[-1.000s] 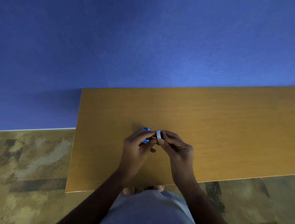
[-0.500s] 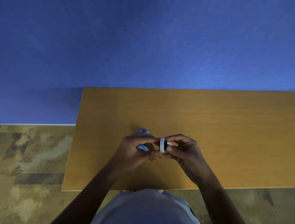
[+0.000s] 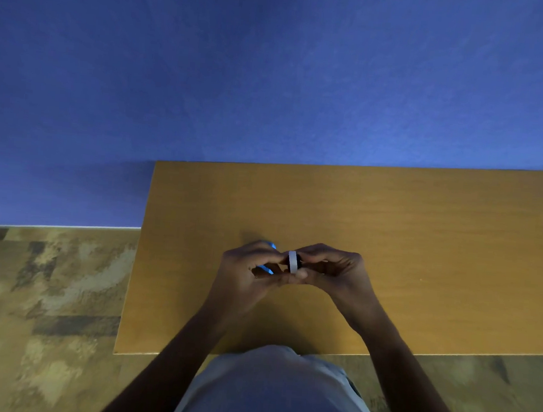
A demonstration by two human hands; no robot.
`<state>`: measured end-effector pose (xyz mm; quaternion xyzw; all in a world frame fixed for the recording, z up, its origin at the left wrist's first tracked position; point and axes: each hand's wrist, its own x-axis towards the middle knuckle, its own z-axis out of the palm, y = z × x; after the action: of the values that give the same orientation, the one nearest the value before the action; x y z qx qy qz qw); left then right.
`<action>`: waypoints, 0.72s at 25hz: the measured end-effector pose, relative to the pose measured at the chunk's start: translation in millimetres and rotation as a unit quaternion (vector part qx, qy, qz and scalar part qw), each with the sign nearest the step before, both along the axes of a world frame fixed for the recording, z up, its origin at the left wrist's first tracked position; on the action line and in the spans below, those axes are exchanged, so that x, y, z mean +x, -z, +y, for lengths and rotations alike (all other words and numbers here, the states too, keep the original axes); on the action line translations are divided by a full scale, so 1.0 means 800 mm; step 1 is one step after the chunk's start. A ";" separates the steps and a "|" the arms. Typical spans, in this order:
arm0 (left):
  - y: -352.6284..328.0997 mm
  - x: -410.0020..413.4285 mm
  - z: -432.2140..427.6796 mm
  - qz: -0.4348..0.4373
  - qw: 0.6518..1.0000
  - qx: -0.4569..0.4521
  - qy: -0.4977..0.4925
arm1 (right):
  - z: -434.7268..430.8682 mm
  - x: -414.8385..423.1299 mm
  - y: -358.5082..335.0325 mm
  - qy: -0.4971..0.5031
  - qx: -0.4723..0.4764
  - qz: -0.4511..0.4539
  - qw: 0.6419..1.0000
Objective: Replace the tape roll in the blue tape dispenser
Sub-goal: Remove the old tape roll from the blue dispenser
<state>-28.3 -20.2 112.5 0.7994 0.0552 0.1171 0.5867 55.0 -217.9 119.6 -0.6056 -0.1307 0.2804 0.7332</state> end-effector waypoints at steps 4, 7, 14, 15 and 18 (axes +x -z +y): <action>0.001 0.001 -0.006 -0.003 1.000 -0.026 -0.006 | 0.004 0.001 -0.005 0.046 -0.010 -0.010 0.999; -0.001 0.000 -0.014 0.033 0.991 -0.125 -0.036 | 0.003 -0.002 -0.007 0.066 0.003 -0.007 0.998; 0.009 -0.003 -0.022 0.028 0.991 -0.128 -0.028 | 0.004 -0.003 -0.004 0.063 -0.011 -0.070 0.995; 0.008 -0.003 -0.022 0.027 0.992 -0.123 -0.023 | 0.005 -0.005 -0.004 0.065 -0.015 -0.077 0.995; 0.004 -0.002 -0.020 0.022 0.992 -0.122 -0.011 | 0.006 -0.009 -0.004 0.073 -0.007 -0.076 0.994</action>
<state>-30.2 -36.4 109.0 0.7237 0.0906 0.0978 0.6771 47.9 -213.1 122.5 -0.6382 -0.1400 0.1800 0.7353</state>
